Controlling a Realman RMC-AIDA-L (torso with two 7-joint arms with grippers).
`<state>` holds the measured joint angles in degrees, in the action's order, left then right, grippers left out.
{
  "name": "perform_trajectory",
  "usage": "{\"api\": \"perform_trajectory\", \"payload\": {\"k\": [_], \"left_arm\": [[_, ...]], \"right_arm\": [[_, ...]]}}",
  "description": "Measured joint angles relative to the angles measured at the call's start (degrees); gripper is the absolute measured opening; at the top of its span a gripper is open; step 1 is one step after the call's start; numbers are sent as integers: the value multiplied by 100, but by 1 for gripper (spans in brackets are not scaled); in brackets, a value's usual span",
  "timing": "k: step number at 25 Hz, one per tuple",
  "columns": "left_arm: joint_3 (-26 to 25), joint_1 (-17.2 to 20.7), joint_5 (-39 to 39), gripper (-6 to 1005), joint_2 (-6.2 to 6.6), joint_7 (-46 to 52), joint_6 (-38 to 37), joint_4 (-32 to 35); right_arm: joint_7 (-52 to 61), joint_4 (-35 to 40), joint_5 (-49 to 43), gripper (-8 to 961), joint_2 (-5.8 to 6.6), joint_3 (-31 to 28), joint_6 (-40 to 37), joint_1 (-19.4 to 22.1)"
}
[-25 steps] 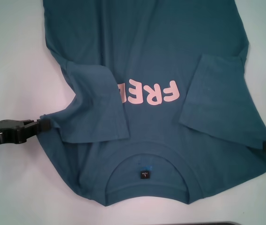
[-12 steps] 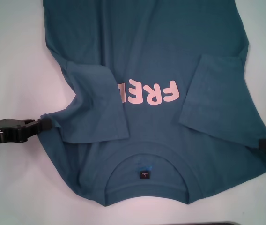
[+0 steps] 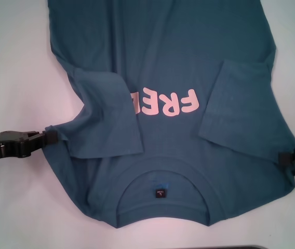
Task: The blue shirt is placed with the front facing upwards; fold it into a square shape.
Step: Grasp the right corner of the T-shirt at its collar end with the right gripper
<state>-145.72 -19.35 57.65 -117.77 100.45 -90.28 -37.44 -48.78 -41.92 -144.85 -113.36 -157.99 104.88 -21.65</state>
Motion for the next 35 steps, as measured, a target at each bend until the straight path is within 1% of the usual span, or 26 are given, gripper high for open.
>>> {"api": "perform_trajectory", "payload": {"k": [5, 13, 28, 35], "left_arm": [[0, -6, 0, 4, 0, 0, 2, 2], [0, -13, 3, 3, 9, -1, 2, 9], [0, -16, 12, 3, 12, 14, 2, 9], [0, -27, 28, 4, 18, 17, 2, 9]], "right_arm": [[55, 0, -15, 916, 13, 73, -1, 42], [146, -50, -26, 913, 91, 68, 2, 165], [187, -48, -31, 904, 79, 104, -113, 124], [193, -51, -35, 900, 94, 105, -96, 128]]}}
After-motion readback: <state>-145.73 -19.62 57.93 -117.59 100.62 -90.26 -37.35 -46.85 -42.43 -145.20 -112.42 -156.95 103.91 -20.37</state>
